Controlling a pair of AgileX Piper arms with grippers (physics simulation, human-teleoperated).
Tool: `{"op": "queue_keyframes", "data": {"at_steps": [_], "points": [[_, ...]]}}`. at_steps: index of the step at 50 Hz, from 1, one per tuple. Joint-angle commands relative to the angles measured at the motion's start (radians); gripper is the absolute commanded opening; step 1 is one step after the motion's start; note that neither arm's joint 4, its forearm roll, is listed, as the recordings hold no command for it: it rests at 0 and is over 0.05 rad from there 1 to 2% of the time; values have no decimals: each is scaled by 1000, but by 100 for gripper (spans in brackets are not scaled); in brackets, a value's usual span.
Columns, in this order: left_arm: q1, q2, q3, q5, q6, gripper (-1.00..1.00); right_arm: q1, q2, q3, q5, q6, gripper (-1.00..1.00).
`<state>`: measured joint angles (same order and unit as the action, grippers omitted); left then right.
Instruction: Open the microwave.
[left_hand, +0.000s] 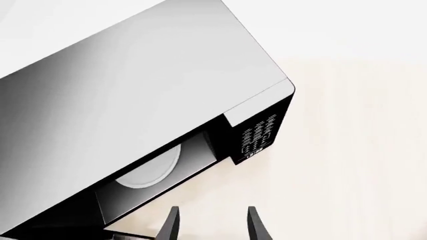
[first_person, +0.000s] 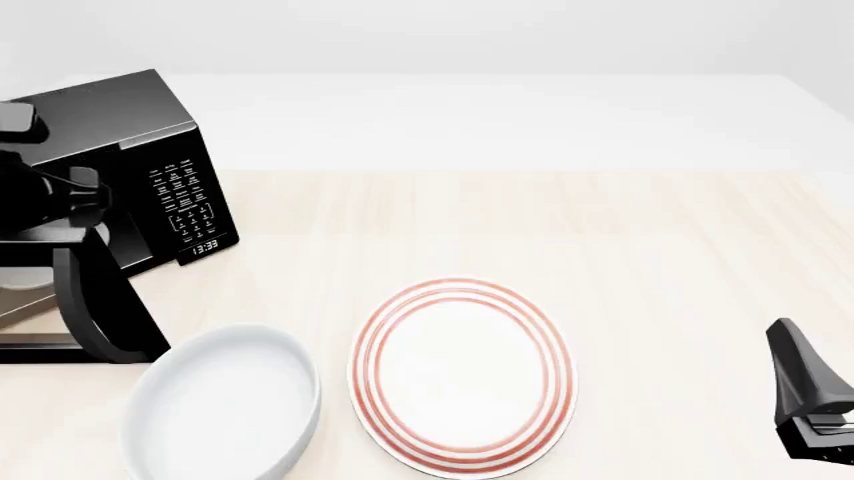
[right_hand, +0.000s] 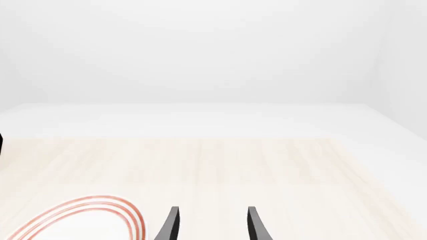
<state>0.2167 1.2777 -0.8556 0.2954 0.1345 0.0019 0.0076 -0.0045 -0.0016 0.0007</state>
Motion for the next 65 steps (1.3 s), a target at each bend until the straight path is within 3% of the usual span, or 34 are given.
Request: {"op": "queue_keyframes", "data": {"at_steps": [1,65], "points": [[43,20,14,-21,12,100,0,0,0,0,0,100],[39,-89,176,-17,24,100,0,2,-1,-1,0,100]]}}
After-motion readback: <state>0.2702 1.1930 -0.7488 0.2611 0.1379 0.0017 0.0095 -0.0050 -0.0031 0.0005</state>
